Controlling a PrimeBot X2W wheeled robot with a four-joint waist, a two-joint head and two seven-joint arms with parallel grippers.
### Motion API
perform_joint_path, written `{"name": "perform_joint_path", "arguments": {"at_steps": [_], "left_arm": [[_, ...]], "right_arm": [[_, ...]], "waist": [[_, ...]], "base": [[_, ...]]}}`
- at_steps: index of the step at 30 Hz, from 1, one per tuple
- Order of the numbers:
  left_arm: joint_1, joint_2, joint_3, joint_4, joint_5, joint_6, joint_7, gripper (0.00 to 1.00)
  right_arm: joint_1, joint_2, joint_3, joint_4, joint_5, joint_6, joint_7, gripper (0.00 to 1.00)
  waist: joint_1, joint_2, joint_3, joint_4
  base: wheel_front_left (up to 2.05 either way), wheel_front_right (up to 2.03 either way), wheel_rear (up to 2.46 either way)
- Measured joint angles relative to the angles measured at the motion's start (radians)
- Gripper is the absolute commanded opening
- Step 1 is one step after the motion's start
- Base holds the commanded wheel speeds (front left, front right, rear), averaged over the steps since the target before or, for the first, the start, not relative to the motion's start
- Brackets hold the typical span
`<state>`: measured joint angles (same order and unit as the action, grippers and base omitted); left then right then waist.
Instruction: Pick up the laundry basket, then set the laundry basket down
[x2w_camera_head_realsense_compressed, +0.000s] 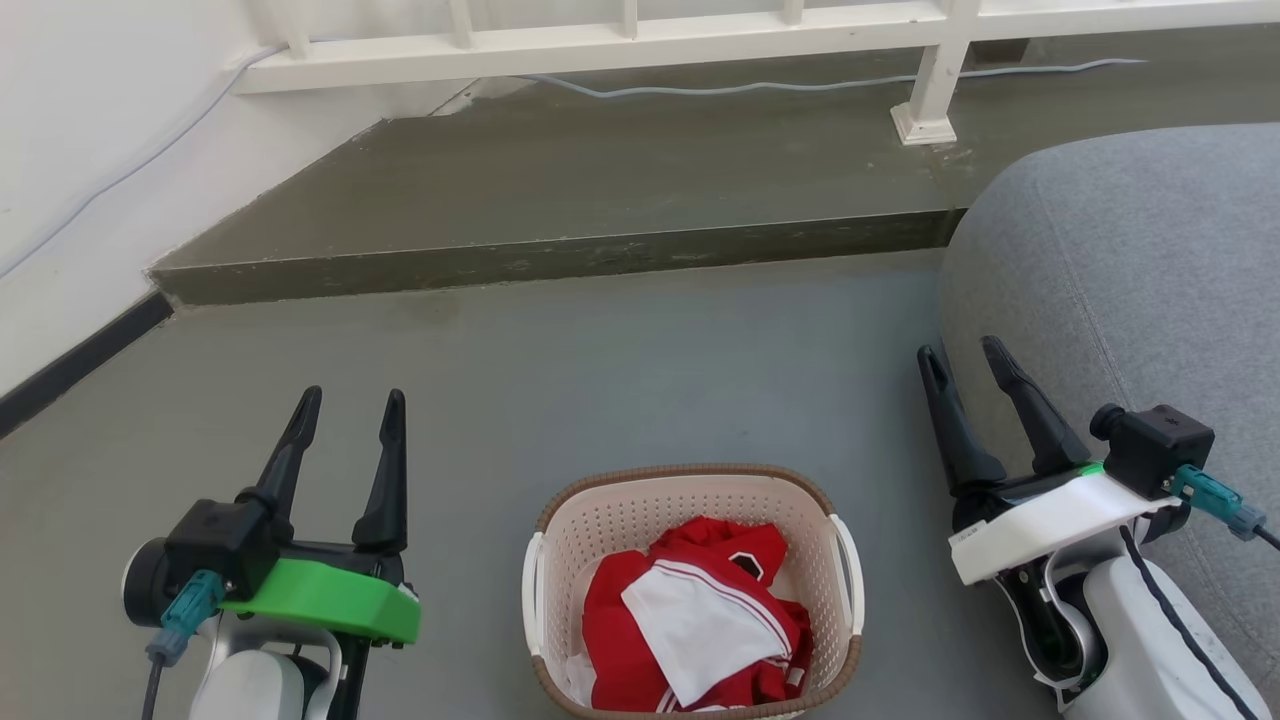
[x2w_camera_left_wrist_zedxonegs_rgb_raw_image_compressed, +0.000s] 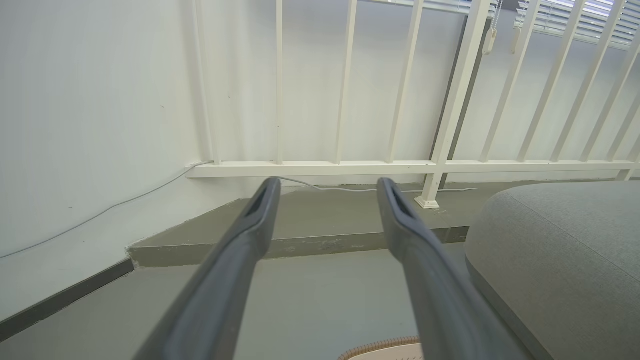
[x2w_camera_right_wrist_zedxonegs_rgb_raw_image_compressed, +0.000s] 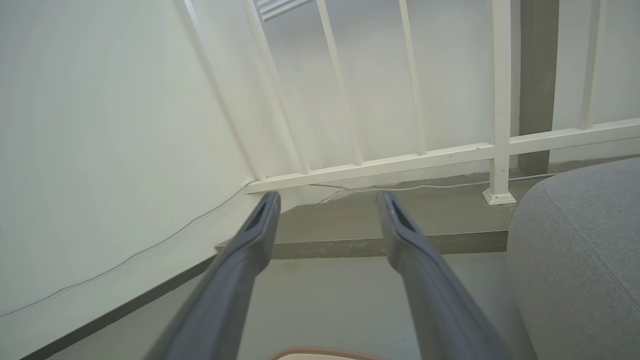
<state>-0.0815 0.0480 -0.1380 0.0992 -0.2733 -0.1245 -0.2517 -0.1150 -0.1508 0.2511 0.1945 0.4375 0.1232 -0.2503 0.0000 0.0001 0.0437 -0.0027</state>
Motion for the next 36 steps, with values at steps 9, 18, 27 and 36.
{"name": "perform_joint_path", "arguments": {"at_steps": [9,18,27,36], "left_arm": [[0.0,-0.001,0.001,-0.001,0.0,0.0,0.0,1.0],[0.0,-0.001,0.0,-0.002,0.0,0.0,0.0,1.0],[-0.001,-0.002,0.004,-0.014,0.0,0.0,0.0,1.0],[-0.028,-0.003,0.002,-0.018,-0.005,0.0,0.0,1.0]], "right_arm": [[0.0,0.011,-0.003,0.0,-0.007,0.0,0.0,1.0],[0.0,0.015,-0.011,0.004,-0.013,0.0,0.0,1.0],[-0.001,0.015,-0.026,0.003,-0.018,0.0,0.0,1.0],[-0.025,0.015,-0.057,-0.001,-0.024,0.0,0.0,1.0]], "waist": [[0.0,0.0,0.002,-0.003],[0.0,0.0,0.007,-0.006],[0.0,0.0,0.047,-0.015],[0.0,0.0,0.138,-0.03]], "base": [[0.0,0.0,0.0],[0.0,0.0,0.0],[0.0,0.0,0.0],[0.0,0.0,0.0]]}}
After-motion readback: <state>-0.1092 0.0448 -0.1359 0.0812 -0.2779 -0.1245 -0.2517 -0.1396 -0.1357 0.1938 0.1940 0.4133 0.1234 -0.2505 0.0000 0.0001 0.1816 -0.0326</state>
